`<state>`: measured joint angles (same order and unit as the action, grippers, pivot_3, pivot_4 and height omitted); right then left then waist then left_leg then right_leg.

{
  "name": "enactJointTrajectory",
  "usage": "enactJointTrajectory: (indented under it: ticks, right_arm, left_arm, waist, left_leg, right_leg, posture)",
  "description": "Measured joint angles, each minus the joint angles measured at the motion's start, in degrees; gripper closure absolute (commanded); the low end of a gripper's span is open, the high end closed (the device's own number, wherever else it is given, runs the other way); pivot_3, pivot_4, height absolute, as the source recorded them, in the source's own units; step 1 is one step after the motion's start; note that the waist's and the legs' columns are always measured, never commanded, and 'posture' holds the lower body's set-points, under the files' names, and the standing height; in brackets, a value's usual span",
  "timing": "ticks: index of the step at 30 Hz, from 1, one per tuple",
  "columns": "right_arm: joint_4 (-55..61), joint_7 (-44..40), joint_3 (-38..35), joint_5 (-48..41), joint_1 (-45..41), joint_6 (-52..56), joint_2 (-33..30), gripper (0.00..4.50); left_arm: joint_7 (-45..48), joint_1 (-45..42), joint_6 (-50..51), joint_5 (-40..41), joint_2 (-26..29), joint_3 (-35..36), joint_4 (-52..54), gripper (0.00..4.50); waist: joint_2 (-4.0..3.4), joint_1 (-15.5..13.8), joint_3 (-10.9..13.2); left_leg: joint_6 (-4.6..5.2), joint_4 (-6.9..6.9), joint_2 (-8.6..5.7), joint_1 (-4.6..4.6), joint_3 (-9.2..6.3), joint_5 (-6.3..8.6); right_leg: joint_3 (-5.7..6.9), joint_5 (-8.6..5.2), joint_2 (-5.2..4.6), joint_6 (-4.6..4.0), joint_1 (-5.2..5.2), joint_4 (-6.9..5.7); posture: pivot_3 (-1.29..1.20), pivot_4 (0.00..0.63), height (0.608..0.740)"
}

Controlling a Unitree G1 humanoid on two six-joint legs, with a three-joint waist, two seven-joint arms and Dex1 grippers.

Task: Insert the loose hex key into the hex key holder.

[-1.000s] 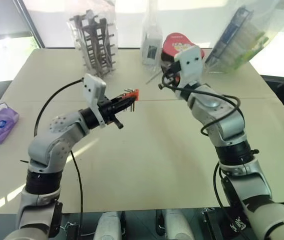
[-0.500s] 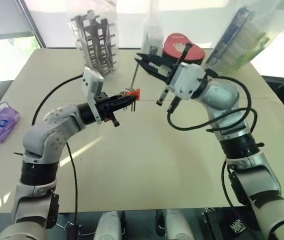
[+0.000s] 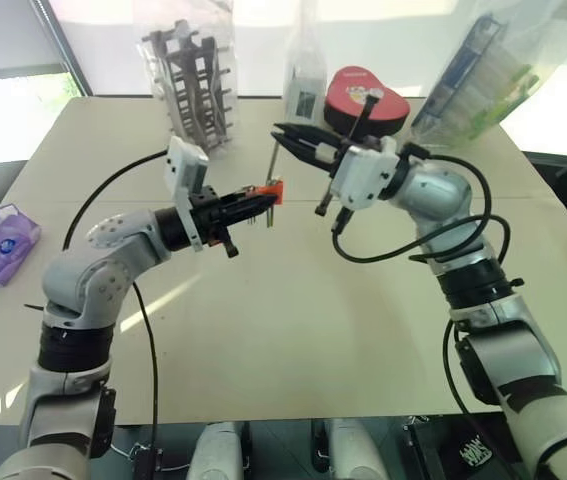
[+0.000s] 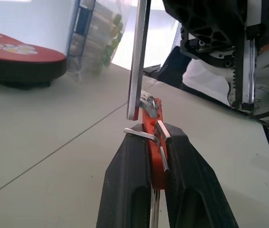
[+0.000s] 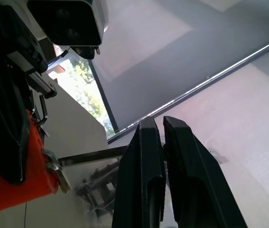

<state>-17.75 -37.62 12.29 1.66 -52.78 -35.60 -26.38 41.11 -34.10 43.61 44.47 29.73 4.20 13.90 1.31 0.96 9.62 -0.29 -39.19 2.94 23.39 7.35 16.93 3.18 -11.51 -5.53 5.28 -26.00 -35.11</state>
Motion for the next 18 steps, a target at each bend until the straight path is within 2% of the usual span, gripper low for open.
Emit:
enactJointTrajectory:
  ticks: [18]
  right_arm:
    - [-1.44,-1.68,-2.66,0.0,-1.86,-0.54,-3.95,4.47]
  left_arm:
    - [0.15,0.19,-0.56,-0.39,0.41,0.0,-0.32,4.5]
  waist:
    - [-0.01,-0.01,0.01]
  left_leg:
    - [-0.02,-0.01,0.0,-0.02,0.0,-0.01]
  right_leg:
    - [0.0,0.0,0.0,0.0,0.01,-0.02]
  posture:
    - [0.0,0.15,0.74]
